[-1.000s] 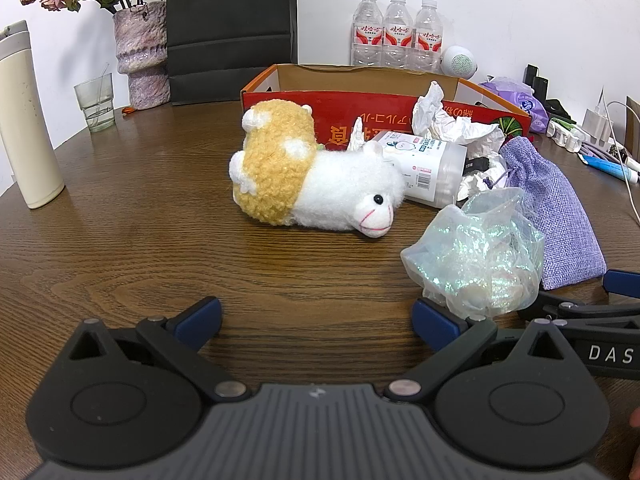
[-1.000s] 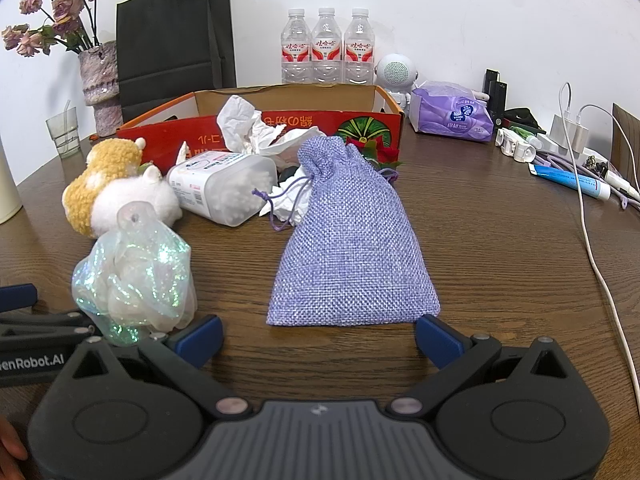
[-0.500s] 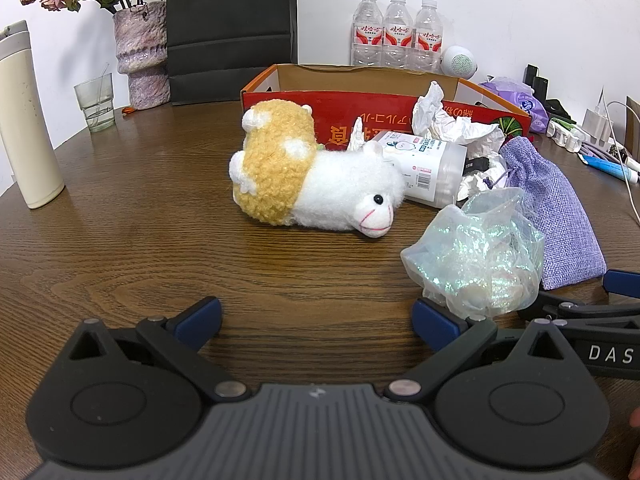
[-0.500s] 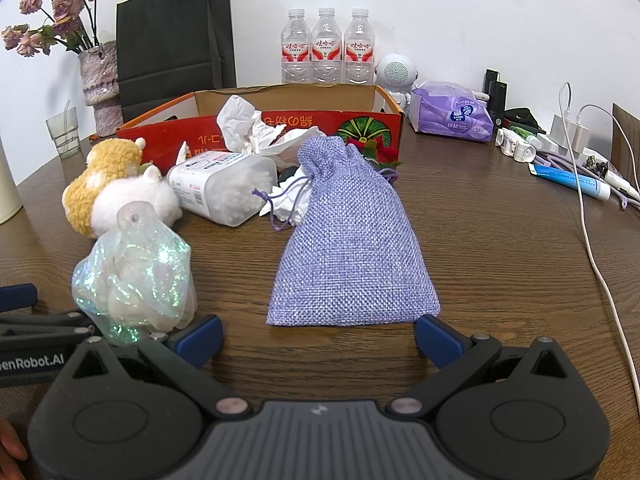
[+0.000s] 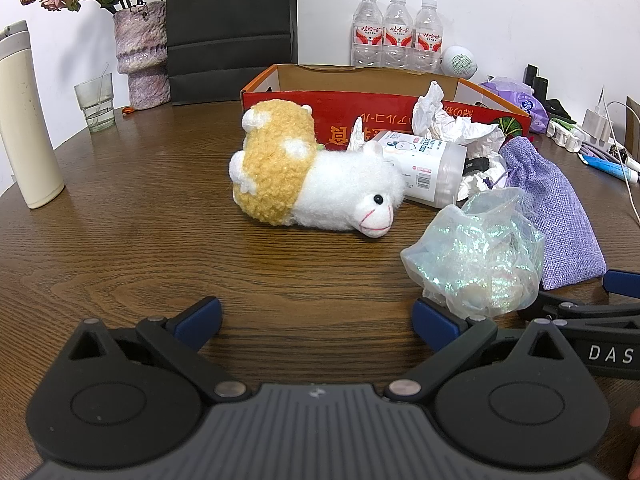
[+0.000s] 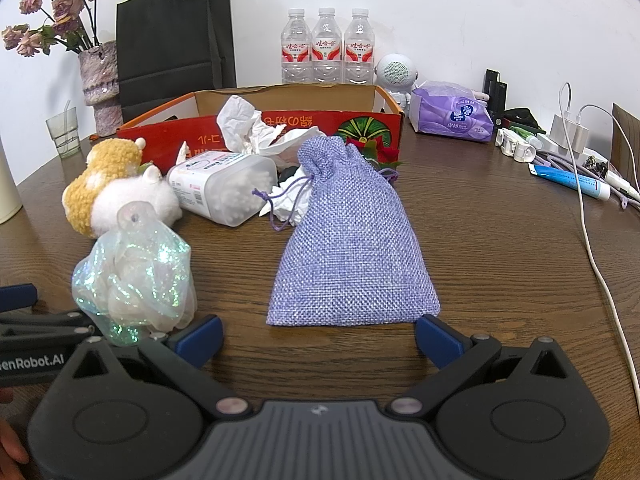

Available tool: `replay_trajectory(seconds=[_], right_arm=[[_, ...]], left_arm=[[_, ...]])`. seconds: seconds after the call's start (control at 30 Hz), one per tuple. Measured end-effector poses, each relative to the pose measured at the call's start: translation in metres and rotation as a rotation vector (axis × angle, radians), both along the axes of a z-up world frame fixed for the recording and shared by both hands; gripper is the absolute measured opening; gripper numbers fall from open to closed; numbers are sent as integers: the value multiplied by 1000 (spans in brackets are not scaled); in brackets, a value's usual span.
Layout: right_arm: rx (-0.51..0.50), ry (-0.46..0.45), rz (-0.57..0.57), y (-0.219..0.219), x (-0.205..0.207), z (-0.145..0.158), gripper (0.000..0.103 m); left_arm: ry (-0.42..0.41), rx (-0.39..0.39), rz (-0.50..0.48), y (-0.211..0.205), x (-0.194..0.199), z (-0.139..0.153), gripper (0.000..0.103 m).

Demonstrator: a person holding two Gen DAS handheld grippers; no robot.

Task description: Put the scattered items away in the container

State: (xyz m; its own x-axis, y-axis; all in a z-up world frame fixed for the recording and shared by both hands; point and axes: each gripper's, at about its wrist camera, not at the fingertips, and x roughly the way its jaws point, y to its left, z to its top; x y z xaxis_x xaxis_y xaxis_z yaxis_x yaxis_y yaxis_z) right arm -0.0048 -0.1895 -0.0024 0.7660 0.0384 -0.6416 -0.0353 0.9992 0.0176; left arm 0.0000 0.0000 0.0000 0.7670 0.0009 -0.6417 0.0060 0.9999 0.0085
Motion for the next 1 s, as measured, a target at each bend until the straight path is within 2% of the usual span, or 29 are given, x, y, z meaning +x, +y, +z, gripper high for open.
replay_trajectory(seconds=[1.0], right_arm=[[-1,-1,-12,2,4,-1,103]], left_arm=[[0,-3,-1,1,-1,0,103]])
